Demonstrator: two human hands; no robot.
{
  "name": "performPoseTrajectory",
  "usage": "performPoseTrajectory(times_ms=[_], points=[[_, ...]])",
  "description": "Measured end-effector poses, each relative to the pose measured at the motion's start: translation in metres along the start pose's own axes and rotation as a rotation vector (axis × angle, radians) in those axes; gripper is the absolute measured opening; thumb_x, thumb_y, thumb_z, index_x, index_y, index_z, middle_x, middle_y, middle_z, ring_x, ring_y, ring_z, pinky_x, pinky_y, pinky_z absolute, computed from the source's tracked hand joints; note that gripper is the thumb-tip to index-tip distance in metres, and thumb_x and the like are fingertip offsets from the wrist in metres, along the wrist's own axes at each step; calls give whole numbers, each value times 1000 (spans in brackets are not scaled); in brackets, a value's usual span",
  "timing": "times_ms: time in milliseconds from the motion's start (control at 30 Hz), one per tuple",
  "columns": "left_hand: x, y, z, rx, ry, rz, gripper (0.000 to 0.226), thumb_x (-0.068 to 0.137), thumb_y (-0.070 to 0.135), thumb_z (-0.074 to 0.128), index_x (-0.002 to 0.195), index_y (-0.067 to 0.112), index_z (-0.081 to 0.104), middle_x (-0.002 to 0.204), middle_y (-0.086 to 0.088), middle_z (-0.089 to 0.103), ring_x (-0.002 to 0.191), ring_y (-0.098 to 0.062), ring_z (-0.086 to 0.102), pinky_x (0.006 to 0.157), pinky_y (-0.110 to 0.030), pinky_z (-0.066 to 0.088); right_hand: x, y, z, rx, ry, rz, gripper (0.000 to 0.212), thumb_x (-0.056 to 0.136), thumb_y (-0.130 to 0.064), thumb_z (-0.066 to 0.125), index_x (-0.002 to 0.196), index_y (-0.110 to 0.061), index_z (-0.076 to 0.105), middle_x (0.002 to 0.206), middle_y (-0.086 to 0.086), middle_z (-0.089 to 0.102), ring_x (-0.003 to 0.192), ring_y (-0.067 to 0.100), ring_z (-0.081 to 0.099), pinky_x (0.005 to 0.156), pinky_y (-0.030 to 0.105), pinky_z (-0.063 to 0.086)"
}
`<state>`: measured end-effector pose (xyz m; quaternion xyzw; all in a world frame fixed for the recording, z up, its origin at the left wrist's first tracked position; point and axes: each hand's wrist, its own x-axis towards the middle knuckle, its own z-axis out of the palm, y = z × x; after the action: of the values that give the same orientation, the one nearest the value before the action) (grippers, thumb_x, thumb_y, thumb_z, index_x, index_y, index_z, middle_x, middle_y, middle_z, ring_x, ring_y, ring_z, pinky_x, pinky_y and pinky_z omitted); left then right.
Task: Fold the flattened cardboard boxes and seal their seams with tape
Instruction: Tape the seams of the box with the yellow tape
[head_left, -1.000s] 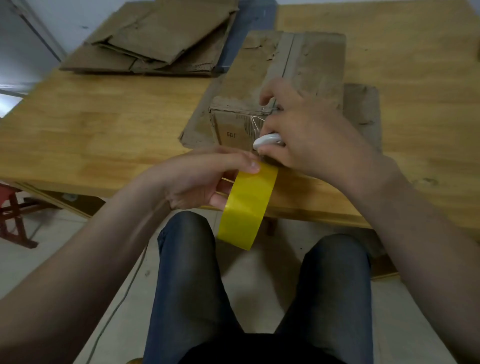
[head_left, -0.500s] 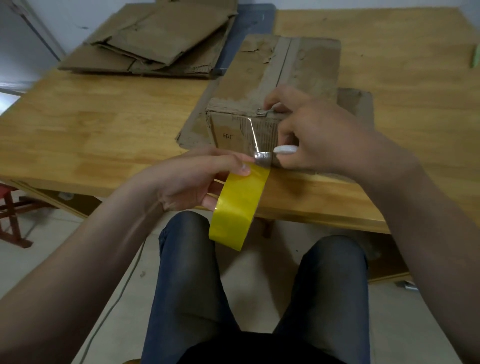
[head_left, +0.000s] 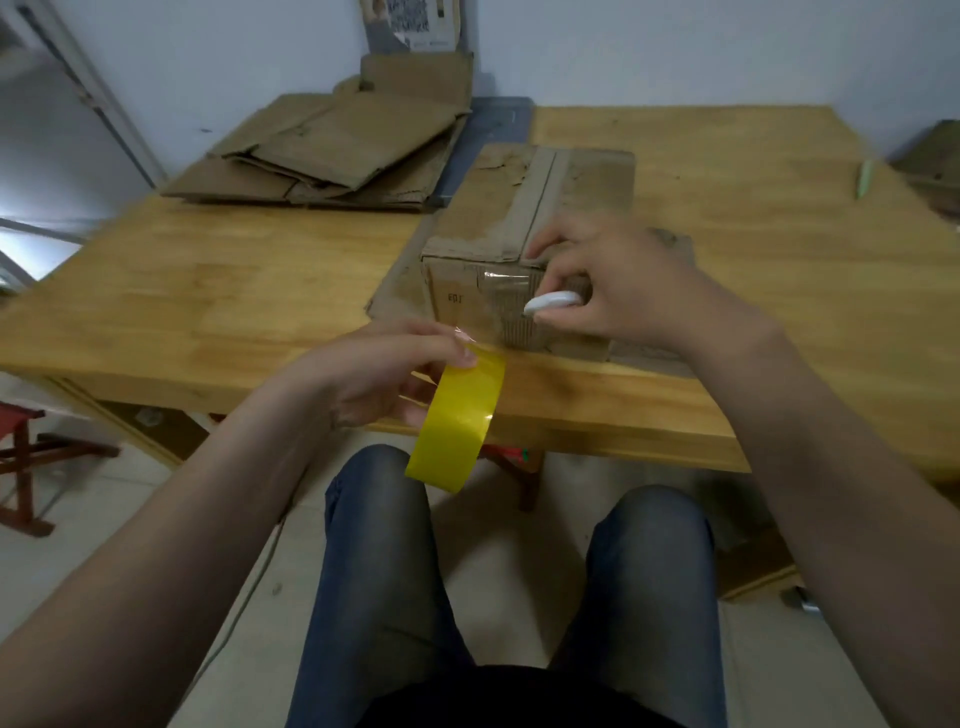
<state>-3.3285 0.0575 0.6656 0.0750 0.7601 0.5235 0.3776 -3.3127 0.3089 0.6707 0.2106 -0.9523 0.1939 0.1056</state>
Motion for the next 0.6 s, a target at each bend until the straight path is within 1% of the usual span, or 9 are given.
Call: performPoseTrajectory(times_ms=[67, 133, 200, 267, 367, 467, 533, 600], points=[[-4, 1, -1, 9, 32, 14, 36, 95, 19, 67, 131, 18, 62, 111, -14, 59, 86, -24, 65, 56, -27, 56, -14, 1, -7, -21, 86, 22, 9, 85, -30, 79, 89, -21, 79, 124, -2, 63, 117, 20, 55, 92, 30, 39], [-8, 2, -1, 39, 62, 34, 39, 94, 20, 68, 133, 19, 60, 112, -12, 61, 90, -25, 67, 60, -30, 56, -32, 6, -15, -75, 127, 96, 12, 86, -37, 77, 93, -27, 78, 125, -5, 61, 117, 19, 53, 94, 39, 46], [-10, 4, 0, 73, 102, 49, 45, 93, 21, 70, 137, 19, 57, 119, -13, 64, 100, -30, 70, 70, -36, 57, -50, 14, -22, -159, 145, 197, 15, 87, -43, 76, 94, -29, 77, 126, -8, 58, 118, 19, 51, 90, 43, 50], [-11, 6, 3, 111, 152, 67, 49, 93, 20, 71, 139, 18, 56, 120, -15, 64, 105, -33, 69, 74, -40, 57, -67, 22, -26, -223, 141, 312, 16, 88, -43, 75, 94, -28, 77, 127, -6, 56, 119, 22, 48, 85, 43, 50], [-11, 8, 7, 193, 236, 84, 51, 92, 18, 73, 139, 20, 54, 116, -15, 65, 102, -33, 69, 71, -42, 58, -88, 34, -24, -335, 94, 458, 10, 92, -38, 73, 95, -28, 75, 128, -4, 55, 116, 28, 46, 75, 42, 47], [-9, 8, 8, 246, 312, 88, 53, 89, 18, 76, 138, 23, 56, 111, -14, 67, 96, -31, 70, 64, -39, 59, -97, 44, -16, -386, 57, 581, 5, 96, -26, 71, 99, -27, 74, 130, -1, 54, 116, 33, 44, 81, 47, 51], [-7, 7, 7, 277, 346, 94, 53, 88, 18, 78, 137, 24, 57, 109, -12, 67, 90, -28, 70, 56, -34, 57, -97, 48, -12, -404, 36, 626, 11, 95, -21, 70, 102, -28, 75, 132, -1, 54, 117, 34, 44, 84, 49, 53], [-8, 7, 7, 315, 387, 115, 52, 86, 17, 78, 135, 24, 58, 107, -11, 66, 84, -26, 69, 50, -31, 55, -94, 48, -12, -394, 22, 639, 20, 97, -19, 67, 112, -30, 74, 138, -1, 53, 122, 35, 43, 88, 50, 52]])
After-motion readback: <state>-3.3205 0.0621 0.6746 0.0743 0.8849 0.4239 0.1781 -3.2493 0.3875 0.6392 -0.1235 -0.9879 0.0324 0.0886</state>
